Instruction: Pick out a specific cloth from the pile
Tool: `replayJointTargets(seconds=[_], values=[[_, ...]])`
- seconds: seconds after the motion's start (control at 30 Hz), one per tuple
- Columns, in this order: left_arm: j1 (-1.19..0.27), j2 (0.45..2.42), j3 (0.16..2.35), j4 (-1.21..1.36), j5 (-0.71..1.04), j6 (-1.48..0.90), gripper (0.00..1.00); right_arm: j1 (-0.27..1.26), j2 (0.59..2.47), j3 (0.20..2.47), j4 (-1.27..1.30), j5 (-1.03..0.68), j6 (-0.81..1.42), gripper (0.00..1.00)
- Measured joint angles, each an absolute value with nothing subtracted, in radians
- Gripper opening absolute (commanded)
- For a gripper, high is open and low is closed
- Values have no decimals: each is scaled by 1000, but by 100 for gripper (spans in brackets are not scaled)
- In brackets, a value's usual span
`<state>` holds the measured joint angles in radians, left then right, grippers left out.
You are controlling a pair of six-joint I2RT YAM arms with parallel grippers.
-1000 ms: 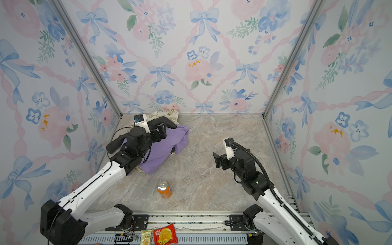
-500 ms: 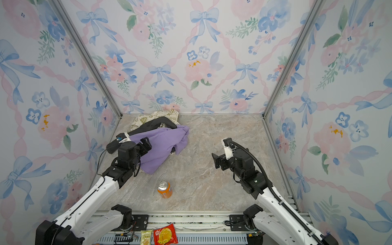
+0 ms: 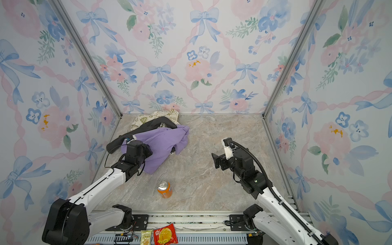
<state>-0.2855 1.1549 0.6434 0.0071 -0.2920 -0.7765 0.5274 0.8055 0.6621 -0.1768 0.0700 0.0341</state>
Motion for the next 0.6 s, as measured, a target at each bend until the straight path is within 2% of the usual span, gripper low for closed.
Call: replayJointTargets(seconds=[0.03,0.07,0.33,0.6], values=[[-286,1151,643,11,-287,-776,1,527,805,662,-177,68,34,97],[-286,1145,643,17,-282,-775,0,527,805,662,-177,67,34,97],[-289,1113,728,42,-225,-777,0,527,805,662,-177,59,38,97],[-350,1141,982,60,-202,-715,0,527,807,662,-176,41,52,97]])
